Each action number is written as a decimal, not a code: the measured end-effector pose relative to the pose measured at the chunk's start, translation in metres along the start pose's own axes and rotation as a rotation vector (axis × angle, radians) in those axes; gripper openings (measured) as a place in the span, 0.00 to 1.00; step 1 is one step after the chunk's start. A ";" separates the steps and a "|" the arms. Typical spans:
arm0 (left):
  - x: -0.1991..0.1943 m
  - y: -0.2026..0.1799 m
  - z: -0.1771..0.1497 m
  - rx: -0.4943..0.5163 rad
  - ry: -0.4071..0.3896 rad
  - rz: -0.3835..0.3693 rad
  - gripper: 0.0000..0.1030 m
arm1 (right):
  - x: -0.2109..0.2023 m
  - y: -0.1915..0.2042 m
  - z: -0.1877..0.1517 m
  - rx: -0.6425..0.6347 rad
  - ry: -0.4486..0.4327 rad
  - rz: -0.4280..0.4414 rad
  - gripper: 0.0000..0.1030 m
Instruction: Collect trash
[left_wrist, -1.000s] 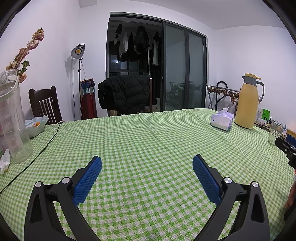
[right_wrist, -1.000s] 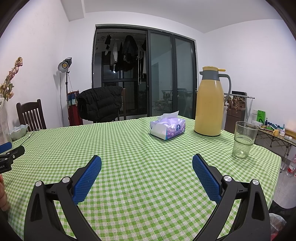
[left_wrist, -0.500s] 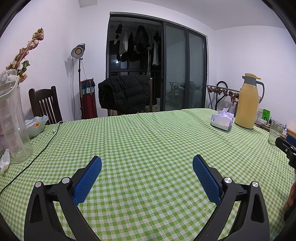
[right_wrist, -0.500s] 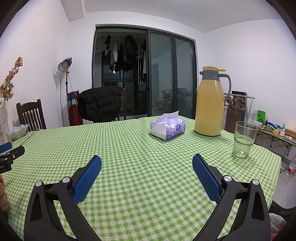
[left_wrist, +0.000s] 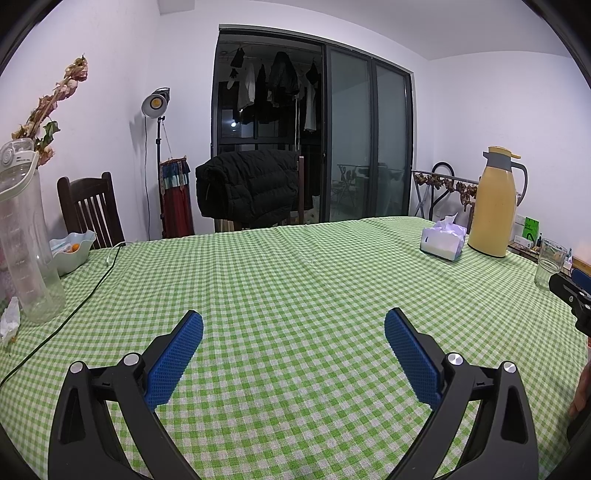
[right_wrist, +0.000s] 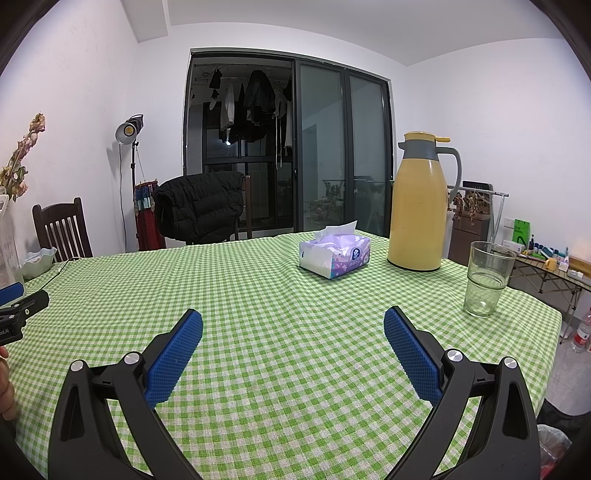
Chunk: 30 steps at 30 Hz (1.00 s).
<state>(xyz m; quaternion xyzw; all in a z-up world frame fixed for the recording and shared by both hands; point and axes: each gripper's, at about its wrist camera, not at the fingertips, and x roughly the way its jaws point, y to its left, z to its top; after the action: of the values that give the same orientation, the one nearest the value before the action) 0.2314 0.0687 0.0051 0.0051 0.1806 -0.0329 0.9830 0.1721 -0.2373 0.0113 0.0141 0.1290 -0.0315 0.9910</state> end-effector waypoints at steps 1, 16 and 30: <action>0.000 0.000 0.000 0.000 0.001 0.000 0.93 | 0.000 0.000 0.000 0.000 0.000 0.000 0.92; -0.001 -0.001 -0.001 -0.004 0.007 0.011 0.93 | 0.000 0.001 0.000 -0.001 0.002 0.003 0.92; 0.025 0.038 0.006 -0.090 0.140 0.215 0.93 | 0.020 -0.012 0.002 0.058 0.143 0.086 0.92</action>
<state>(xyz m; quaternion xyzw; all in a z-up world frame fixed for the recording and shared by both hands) 0.2594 0.1047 0.0016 -0.0177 0.2483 0.0813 0.9651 0.1915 -0.2501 0.0082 0.0508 0.1975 0.0086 0.9789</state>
